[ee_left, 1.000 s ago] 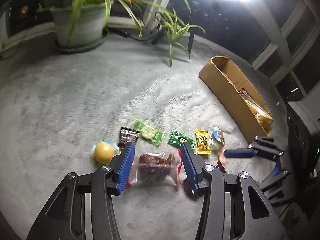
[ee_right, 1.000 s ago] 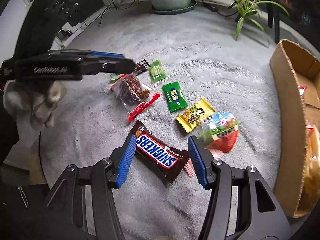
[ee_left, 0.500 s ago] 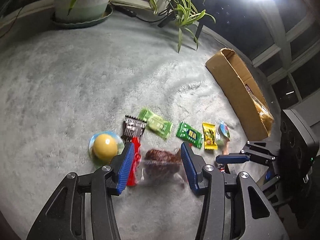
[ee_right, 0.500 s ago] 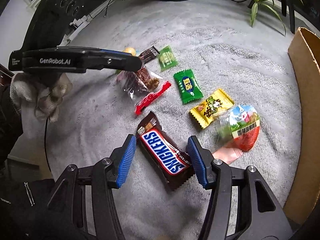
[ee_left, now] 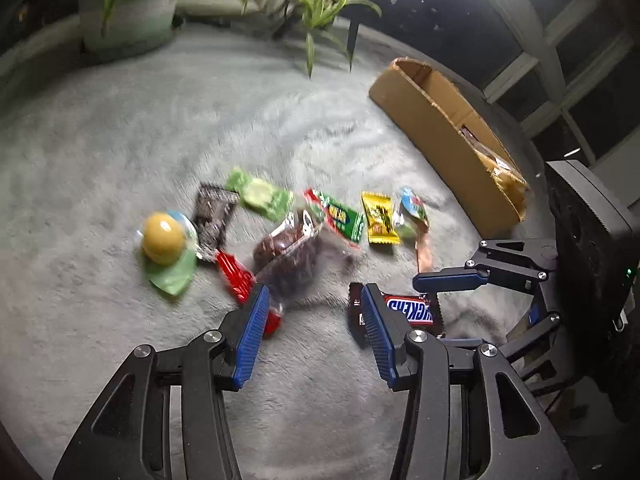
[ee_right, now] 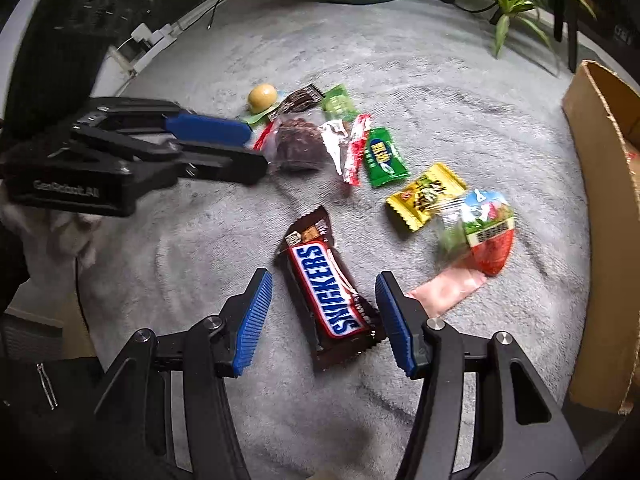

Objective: Organize snacks
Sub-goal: 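Grasp a second Snickers bar with the right tool while the left tool grasps another meat bag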

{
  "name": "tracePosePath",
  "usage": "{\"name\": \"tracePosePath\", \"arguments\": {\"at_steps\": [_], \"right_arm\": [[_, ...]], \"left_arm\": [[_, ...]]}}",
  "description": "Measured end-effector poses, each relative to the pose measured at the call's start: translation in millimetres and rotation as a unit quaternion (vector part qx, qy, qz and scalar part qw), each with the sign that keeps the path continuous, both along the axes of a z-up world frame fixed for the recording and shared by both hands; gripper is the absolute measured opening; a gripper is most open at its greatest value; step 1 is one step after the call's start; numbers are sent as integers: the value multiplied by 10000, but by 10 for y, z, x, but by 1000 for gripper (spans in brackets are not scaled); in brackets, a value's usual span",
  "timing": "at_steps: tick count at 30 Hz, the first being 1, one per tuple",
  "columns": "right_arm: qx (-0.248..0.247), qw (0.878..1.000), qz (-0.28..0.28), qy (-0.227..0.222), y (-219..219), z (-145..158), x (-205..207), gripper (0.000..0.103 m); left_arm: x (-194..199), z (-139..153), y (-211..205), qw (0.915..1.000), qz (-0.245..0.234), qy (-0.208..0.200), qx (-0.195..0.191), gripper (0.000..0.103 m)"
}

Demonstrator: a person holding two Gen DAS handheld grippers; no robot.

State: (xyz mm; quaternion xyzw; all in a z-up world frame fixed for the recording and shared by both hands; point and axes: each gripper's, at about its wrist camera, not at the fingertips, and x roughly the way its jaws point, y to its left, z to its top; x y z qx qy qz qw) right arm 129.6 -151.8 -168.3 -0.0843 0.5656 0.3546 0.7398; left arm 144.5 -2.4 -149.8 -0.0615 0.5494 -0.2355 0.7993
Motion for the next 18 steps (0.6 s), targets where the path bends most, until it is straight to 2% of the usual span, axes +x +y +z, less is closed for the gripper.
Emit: {"name": "tracePosePath", "arguments": {"at_steps": [4,6,8,9,12,14,18], "right_arm": [[-27,10000,-7,-42,23,-8,-2,56],[-70,9999,15,-85,47,-13,-12,56],[-95,9999,34,-103,73,-19,-16,56],[-95,9999,46,-108,88,-23,-15,56],[-168,9997,107,-150,122,-44,-25,55],[-288,9993,152,-179,146,-72,-25,47],[-324,9991,168,-194,148,-90,-19,44]], "left_arm": [[14,126,-124,9964,-296,-515,604,47],[64,94,-219,9934,-543,-558,846,48],[112,37,-289,9901,-704,-576,1070,56],[149,-5,-306,9891,-738,-549,1150,56],[235,-95,-314,9885,-777,-446,1218,56],[276,-133,-303,9883,-768,-416,1254,57],[301,-160,-299,9899,-724,-367,1163,57]]}}
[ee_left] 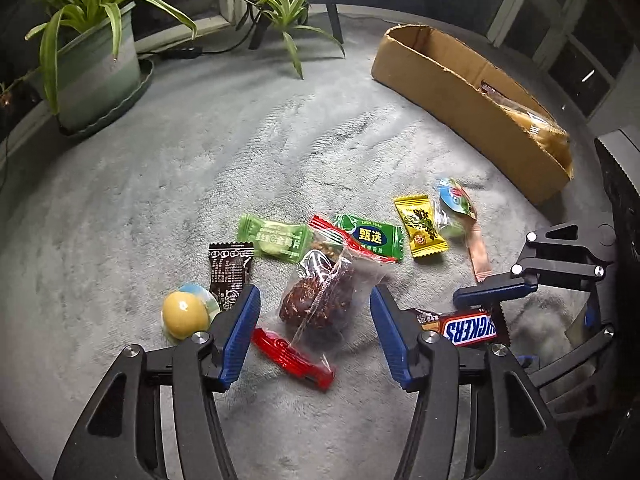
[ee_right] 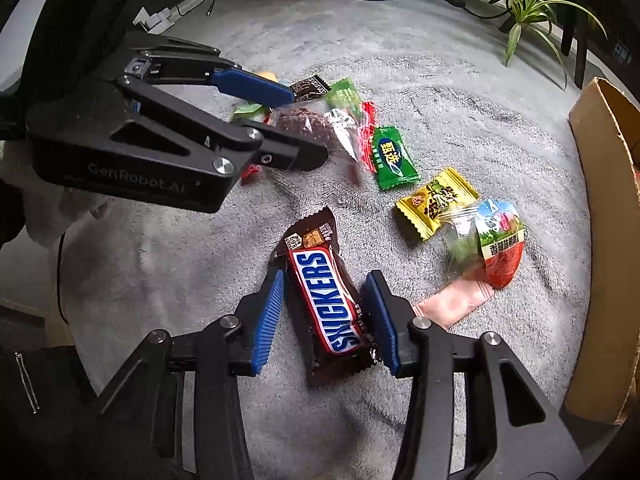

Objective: Organize snacks
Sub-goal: 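Grasp a second Snickers bar with the right tool while the left tool grasps another meat bag, then carry both snacks into the box and open both tools to release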

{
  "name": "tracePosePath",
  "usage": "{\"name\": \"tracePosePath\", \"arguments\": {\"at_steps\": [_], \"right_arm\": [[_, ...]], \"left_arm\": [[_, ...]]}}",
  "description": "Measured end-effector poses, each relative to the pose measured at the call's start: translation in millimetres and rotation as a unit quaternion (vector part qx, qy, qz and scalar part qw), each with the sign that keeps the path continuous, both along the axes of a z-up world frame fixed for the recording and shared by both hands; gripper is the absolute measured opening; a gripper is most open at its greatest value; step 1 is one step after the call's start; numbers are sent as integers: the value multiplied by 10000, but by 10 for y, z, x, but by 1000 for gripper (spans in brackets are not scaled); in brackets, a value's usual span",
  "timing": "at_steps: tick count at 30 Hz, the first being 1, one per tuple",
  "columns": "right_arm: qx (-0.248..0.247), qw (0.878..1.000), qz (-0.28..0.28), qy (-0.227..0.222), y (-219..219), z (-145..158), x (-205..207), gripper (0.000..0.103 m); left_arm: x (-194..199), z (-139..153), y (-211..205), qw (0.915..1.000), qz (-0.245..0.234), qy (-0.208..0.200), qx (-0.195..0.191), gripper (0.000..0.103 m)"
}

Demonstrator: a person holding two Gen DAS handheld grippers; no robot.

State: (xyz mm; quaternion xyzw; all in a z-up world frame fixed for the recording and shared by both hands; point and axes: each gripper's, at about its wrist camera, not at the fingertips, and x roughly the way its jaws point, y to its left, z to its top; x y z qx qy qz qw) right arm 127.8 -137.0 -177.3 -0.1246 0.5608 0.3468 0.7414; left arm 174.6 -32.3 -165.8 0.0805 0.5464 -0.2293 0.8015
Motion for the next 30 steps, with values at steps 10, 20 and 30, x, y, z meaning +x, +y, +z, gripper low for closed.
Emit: {"name": "tracePosePath", "arguments": {"at_steps": [10,20,30], "right_arm": [[-284,9992,242,-147,84,-9,-44,34],[9,9998,-101,-169,-86,124,-85,31],[385,9949,-740,-559,-620,591,112,31]], "left_arm": [[-48,-85,5,9996,193,109,-188,39],[-85,32,182,9962,657,12,-577,36],[-18,383,75,9920,765,-286,-967,36]]}}
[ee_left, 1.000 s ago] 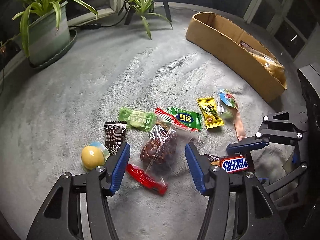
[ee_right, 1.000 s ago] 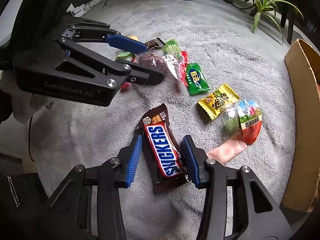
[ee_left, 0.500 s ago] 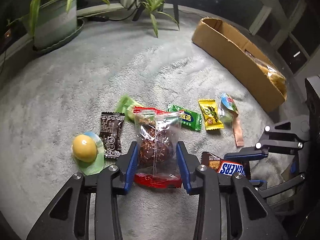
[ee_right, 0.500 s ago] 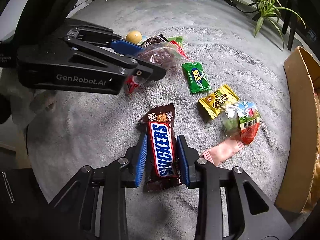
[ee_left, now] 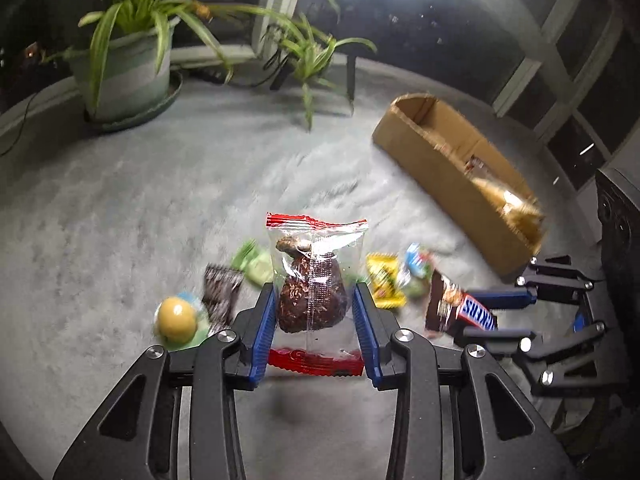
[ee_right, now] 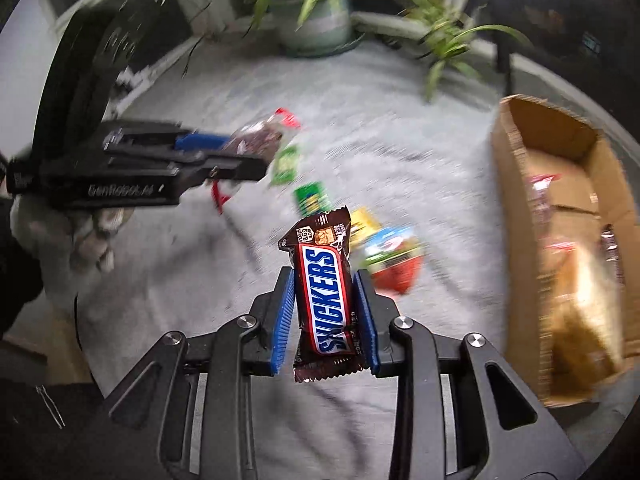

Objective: Organize snacks
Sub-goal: 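Carry both snacks into the box and open both tools to release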

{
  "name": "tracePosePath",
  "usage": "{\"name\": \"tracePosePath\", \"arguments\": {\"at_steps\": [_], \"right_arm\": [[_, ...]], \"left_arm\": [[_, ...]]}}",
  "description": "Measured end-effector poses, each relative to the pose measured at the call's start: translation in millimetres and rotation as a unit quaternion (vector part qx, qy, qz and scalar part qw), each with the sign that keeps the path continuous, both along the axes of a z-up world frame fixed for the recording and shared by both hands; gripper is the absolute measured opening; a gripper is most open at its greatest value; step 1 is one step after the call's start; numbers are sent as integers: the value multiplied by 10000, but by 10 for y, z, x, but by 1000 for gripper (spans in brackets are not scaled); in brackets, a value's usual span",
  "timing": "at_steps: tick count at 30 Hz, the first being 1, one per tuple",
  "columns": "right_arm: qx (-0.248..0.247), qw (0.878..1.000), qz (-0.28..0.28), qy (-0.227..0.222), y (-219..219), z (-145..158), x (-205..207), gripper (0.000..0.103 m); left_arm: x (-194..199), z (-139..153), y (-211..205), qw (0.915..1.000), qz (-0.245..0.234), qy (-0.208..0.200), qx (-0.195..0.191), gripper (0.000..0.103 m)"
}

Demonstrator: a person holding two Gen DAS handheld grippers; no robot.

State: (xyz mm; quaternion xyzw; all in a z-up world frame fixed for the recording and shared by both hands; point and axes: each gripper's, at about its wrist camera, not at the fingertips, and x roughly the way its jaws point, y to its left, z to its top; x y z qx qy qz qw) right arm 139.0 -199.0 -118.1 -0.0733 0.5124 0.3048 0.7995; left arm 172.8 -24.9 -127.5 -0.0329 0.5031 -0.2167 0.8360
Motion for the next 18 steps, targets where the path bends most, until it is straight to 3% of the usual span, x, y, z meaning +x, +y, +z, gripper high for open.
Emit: {"name": "tracePosePath", "arguments": {"at_steps": [10,18], "right_arm": [[61,9951,-853,-488,-837,390,491,31],[-110,9892,-1340,-579,-1411,404,925,31]], "left_arm": [[330,265,-577,9987,-95,-405,-291,36],[627,384,-1242,9968,-363,-619,-353,36]]}}
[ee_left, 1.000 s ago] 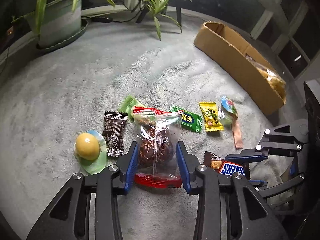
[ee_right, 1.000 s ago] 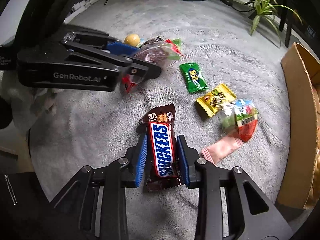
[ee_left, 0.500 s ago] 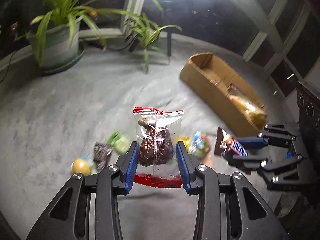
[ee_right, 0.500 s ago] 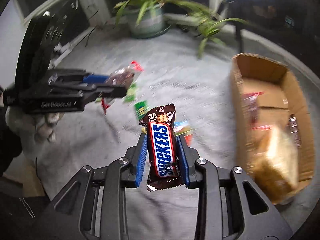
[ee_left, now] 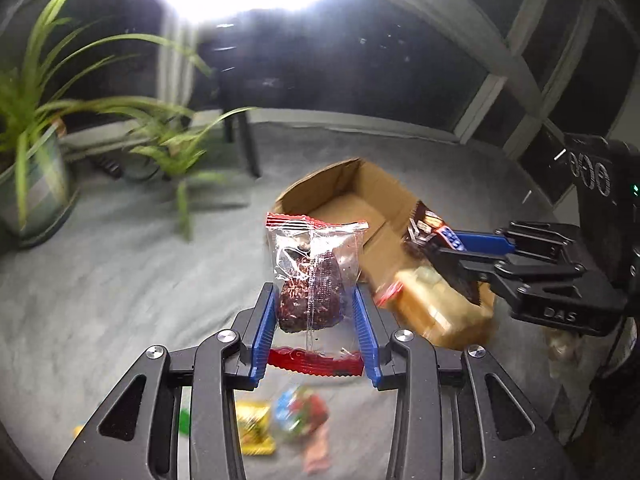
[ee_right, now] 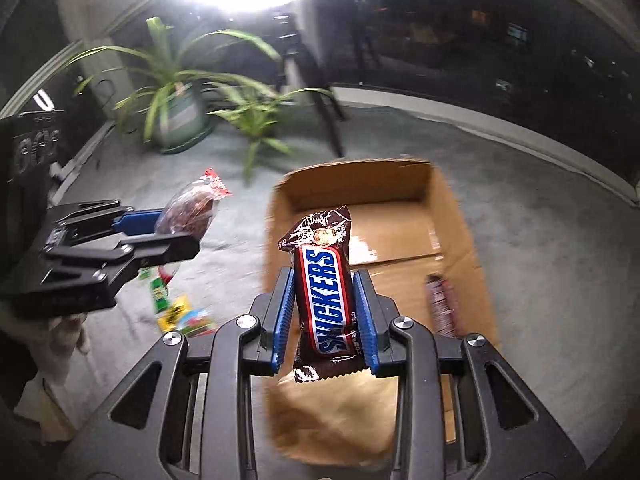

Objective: Organize snacks
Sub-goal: 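Carry both snacks into the box and open both tools to release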

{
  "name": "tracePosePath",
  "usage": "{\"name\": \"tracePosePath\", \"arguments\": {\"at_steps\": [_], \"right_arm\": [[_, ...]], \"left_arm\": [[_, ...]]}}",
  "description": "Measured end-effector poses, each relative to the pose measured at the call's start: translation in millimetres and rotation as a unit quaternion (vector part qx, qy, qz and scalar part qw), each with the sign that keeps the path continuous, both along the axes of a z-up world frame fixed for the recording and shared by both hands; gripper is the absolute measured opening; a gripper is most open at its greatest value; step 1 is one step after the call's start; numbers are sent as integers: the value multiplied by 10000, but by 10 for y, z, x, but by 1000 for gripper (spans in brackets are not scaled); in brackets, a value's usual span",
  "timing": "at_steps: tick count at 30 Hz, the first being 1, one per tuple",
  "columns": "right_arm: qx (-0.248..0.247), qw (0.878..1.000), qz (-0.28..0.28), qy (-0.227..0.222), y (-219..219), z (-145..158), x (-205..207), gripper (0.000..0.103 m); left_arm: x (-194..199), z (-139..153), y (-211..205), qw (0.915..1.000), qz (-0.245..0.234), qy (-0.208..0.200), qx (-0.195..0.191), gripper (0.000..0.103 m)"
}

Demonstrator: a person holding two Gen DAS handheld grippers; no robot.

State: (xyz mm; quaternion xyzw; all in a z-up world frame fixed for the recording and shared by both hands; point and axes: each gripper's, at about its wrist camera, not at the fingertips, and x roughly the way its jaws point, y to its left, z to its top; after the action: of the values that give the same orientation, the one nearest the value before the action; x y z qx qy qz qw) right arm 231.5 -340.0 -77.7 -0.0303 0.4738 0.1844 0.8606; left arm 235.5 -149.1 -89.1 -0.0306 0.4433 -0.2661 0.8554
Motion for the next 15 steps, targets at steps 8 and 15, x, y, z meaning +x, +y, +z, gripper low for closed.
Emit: {"name": "tracePosePath", "arguments": {"at_steps": [8,15], "right_arm": [[-245,9991,-333,52,-314,-220,386,31],[-304,9983,-454,183,-425,-413,527,31]], "left_arm": [[270,-110,-515,9997,-110,77,196,36],[408,-221,-706,9994,-52,169,312,36]]}}
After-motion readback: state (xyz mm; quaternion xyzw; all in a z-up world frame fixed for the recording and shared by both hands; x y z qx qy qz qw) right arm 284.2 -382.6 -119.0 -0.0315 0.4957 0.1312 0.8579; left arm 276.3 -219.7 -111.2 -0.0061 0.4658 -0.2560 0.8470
